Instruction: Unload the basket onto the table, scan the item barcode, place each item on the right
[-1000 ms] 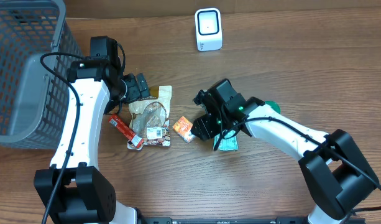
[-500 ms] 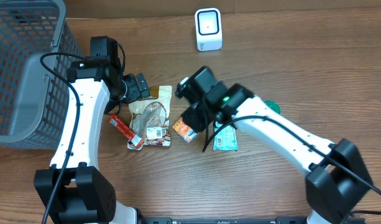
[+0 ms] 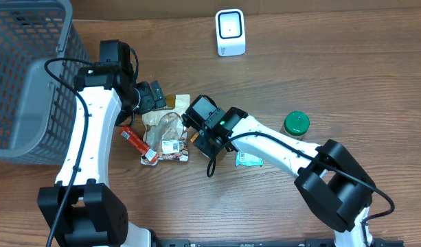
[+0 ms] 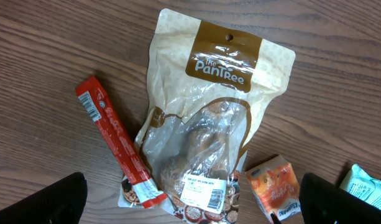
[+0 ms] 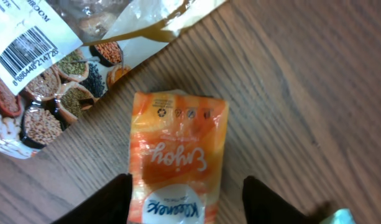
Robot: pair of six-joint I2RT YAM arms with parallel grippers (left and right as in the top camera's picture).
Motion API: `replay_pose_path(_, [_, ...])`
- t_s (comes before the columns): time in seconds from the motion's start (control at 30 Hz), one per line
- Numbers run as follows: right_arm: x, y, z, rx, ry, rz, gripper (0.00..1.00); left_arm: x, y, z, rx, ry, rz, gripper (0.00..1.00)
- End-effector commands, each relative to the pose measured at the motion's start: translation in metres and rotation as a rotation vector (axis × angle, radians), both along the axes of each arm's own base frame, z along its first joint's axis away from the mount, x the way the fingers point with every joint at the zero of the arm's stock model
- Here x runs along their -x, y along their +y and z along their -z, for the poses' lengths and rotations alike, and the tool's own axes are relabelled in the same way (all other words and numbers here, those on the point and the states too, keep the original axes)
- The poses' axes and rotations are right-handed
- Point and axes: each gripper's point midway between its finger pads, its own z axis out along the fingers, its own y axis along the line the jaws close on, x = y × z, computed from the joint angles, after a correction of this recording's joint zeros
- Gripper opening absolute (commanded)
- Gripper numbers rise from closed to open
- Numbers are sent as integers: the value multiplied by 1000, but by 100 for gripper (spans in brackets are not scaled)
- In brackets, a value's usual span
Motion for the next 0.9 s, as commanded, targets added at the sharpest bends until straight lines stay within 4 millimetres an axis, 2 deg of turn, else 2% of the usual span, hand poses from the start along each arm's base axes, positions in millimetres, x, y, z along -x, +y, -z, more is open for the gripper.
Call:
replay_pose_path(0.0, [-11, 1, -3, -7, -33, 12, 62, -1, -3, -2, 12, -6, -5, 100])
replay_pose_path(0.13, [-14, 0, -3, -14, -37, 22, 67, -1, -3, -2, 12, -6, -5, 100])
replay_pose_path(0.27, [-14, 0, -3, -17, -31, 23, 100, -1, -3, -2, 12, -6, -5, 100])
replay_pose_path(0.43, [-12, 2, -3, -47, 1, 16, 100, -1, -3, -2, 12, -6, -5, 100])
replay_pose_path(0.5, [-14, 0, -3, -47, 1, 22, 93, -1, -3, -2, 12, -6, -5, 100])
replay_pose_path(0.53, [-16, -2, -3, -46, 2, 27, 78, -1, -3, -2, 12, -6, -5, 100])
replay_pose_path(0.67, [-18, -7, -2, -39, 10, 40, 43, -1, -2, -2, 12, -6, -5, 100])
replay_pose_path(0.73, [-18, -9, -1, -34, 14, 42, 37, -1, -3, -2, 13, -6, -5, 100])
replay_pose_path(0.87, [-14, -6, -1, -48, 33, 32, 37, -1, -2, -2, 12, -6, -5, 100])
